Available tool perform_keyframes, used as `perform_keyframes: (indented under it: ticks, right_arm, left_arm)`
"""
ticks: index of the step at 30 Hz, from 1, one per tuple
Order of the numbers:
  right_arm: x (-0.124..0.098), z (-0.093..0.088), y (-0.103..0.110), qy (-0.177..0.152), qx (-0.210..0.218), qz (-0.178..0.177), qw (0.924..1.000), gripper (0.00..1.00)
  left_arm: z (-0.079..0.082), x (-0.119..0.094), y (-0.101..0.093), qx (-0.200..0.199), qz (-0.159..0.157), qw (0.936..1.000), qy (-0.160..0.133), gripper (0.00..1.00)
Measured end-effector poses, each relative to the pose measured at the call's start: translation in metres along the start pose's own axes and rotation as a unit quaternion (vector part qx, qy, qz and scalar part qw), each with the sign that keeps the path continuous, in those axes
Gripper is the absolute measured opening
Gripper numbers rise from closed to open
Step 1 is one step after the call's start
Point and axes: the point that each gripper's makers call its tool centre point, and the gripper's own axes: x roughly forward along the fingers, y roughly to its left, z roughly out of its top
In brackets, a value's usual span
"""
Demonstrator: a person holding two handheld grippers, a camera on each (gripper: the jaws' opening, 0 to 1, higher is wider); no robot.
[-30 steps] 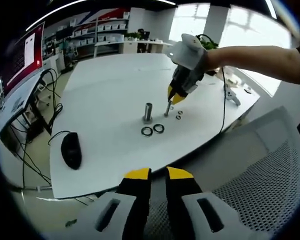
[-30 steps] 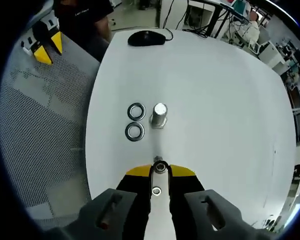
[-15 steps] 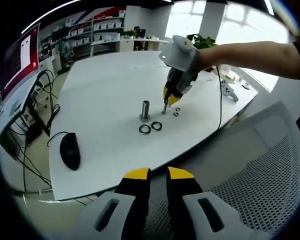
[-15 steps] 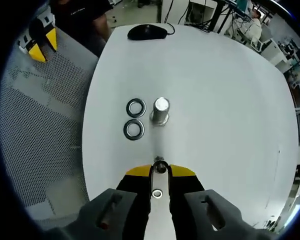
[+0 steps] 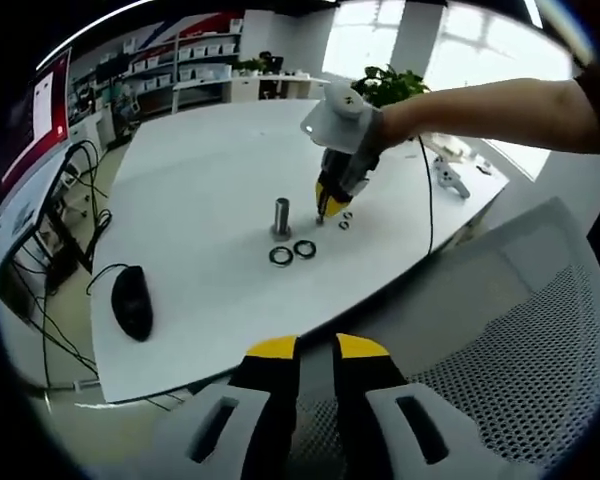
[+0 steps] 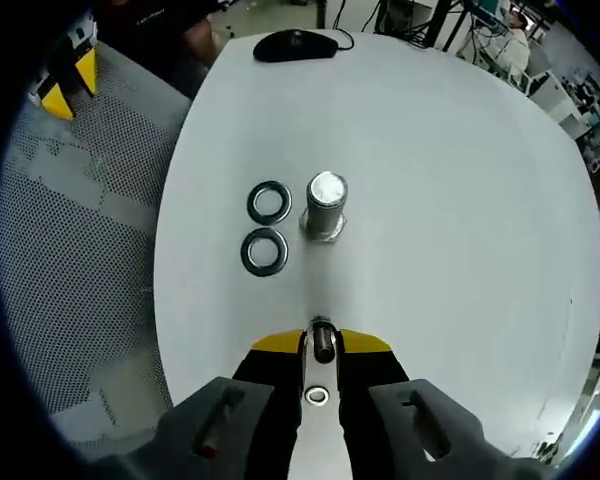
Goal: Place the washer onto the threaded stud by aligning its center hole with the stud, sliding it down to the base, and recovering from edge contact or off-axis alignment until the washer reaches the visible bottom stop.
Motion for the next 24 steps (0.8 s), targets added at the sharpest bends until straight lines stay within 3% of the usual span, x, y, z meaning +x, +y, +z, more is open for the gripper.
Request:
perform_keyframes:
  ticks: [5, 24]
  right_arm:
    - [0.002, 0.0, 0.003, 0.002, -0.002, 0.002, 1.0, 0.13]
    - [0.01, -0.011, -0.001, 0.019, -0.001, 0.003, 0.9998, 0.13]
  left_arm:
    - [0.004, -0.002, -0.003, 0.021, -0.003, 0.9997, -0.012, 0.12]
    - [0.002, -0.002, -0.003, 0.016, -0.008, 0.9998, -0.011, 0.12]
